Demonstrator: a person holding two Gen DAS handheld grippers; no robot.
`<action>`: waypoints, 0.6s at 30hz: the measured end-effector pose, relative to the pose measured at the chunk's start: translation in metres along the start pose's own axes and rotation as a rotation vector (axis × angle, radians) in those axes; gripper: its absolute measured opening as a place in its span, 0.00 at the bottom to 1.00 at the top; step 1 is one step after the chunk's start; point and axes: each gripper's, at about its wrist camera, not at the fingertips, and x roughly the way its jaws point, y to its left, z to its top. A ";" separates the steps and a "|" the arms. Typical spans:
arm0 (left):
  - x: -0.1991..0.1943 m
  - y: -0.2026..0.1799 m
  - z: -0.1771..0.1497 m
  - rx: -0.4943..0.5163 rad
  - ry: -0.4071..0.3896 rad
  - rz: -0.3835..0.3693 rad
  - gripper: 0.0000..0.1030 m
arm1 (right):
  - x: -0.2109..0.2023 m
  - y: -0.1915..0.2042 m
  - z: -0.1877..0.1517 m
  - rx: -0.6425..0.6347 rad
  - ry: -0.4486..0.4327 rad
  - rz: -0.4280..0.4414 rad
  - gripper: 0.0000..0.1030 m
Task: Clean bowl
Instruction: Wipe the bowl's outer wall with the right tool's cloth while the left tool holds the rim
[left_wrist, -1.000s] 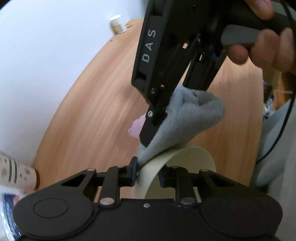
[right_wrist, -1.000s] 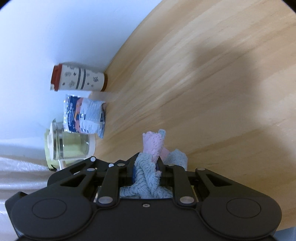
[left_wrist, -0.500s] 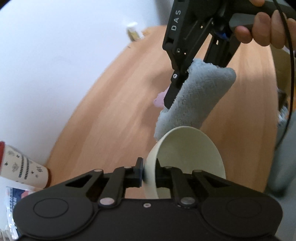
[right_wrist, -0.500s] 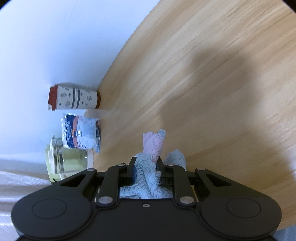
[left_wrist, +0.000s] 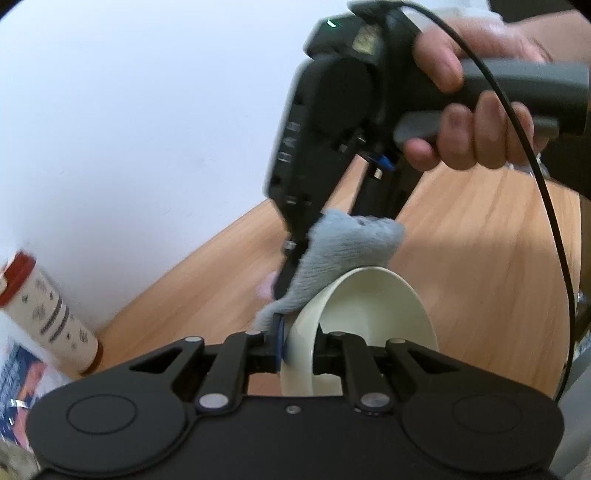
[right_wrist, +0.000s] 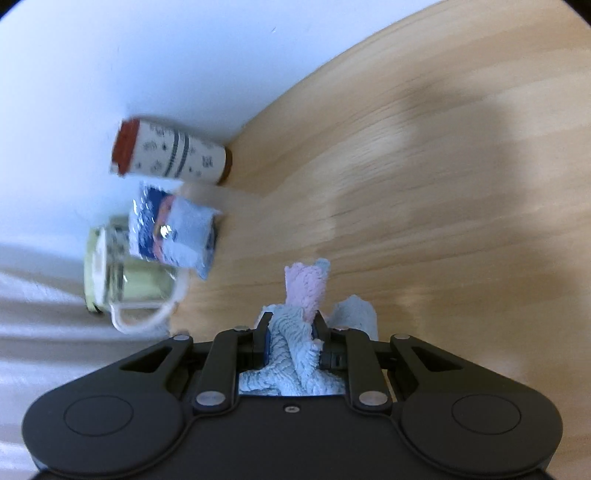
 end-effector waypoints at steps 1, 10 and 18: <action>0.000 0.000 0.000 -0.008 0.011 -0.003 0.11 | 0.001 -0.003 0.001 0.004 0.010 -0.008 0.21; -0.002 0.005 0.004 -0.138 0.061 -0.053 0.13 | 0.009 -0.075 -0.017 0.178 0.115 -0.021 0.21; 0.006 0.010 0.007 -0.235 0.064 -0.068 0.14 | 0.002 -0.049 -0.004 0.108 0.110 0.035 0.22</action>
